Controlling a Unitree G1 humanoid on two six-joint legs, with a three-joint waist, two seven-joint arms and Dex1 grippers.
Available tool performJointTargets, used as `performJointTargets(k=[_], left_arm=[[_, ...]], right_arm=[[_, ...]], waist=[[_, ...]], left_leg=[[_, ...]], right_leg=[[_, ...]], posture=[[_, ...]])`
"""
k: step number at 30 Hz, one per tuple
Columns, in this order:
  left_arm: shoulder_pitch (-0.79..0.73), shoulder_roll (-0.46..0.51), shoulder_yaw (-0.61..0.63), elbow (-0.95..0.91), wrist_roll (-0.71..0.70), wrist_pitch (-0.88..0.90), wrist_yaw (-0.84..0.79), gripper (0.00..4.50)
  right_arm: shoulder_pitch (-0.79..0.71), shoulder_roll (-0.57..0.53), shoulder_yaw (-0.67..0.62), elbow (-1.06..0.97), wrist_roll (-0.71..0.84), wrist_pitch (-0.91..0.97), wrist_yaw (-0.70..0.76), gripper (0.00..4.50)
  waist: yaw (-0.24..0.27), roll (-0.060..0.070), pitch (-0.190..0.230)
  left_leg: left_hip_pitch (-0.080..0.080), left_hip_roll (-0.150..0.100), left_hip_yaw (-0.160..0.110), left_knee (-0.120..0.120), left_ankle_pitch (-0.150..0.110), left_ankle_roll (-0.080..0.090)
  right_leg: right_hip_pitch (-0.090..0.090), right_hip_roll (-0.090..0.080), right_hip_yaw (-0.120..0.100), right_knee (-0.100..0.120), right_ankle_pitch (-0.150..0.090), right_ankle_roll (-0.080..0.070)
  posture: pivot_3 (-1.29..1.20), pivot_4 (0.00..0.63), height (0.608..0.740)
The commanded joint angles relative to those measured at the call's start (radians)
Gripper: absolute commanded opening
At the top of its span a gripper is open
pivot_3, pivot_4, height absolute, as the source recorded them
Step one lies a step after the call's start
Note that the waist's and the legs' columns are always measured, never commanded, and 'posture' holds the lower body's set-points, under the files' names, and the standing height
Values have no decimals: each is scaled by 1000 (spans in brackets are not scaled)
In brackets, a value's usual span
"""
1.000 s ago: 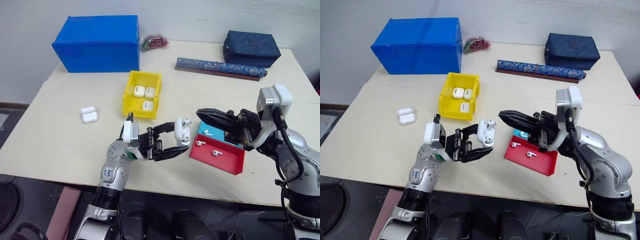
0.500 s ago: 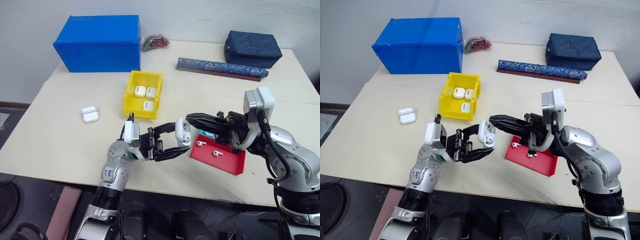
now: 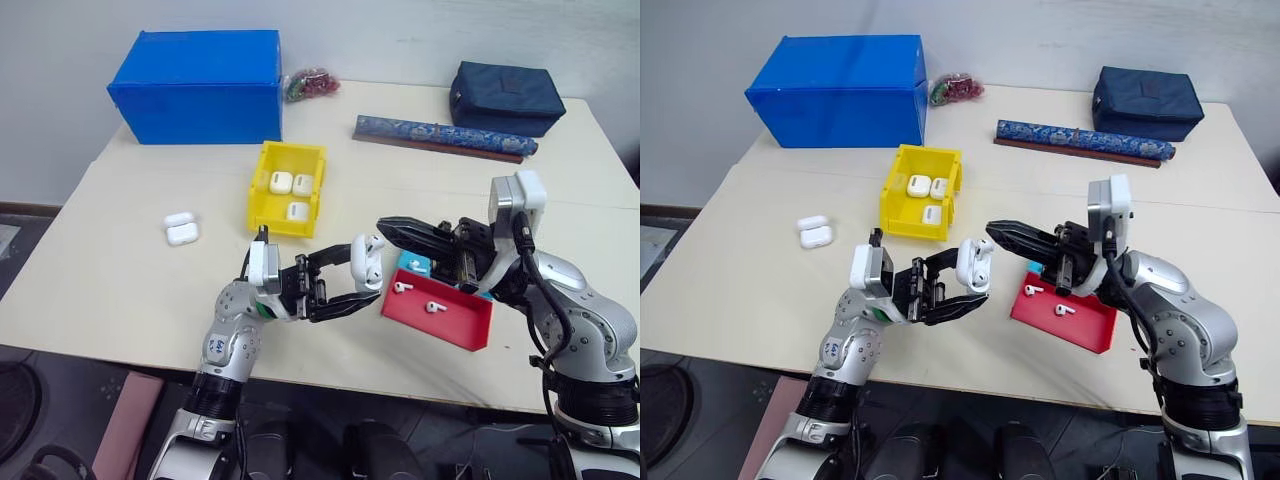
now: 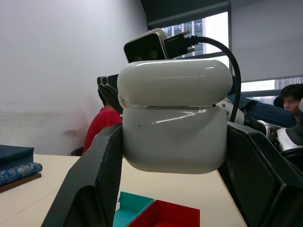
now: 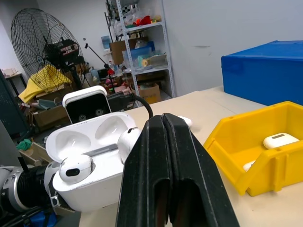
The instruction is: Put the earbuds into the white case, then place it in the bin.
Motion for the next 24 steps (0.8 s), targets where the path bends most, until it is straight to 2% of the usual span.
performJointTargets(k=[1,18,24], left_arm=[[-15,-8,-6,-31,4,-10,1,2769],[-16,-3,7,1,17,-26,-5,2769],[-1,51,20,-5,44,-19,-4,2769]], right_arm=[[6,2,3,-23,-1,-18,16,10],[46,5,-1,-119,-2,-12,-35,10],[92,-23,-109,-117,-5,-55,-78,10]], waist=[[-1,0,0],[0,0,0],[0,0,0]], left_leg=[[0,0,0,0,0,0],[0,0,0,0,0,0],[0,0,0,0,0,0]], right_leg=[[0,0,0,0,0,0],[0,0,0,0,0,0],[0,0,0,0,0,0]], posture=[[0,150,740],[0,150,740],[0,150,740]])
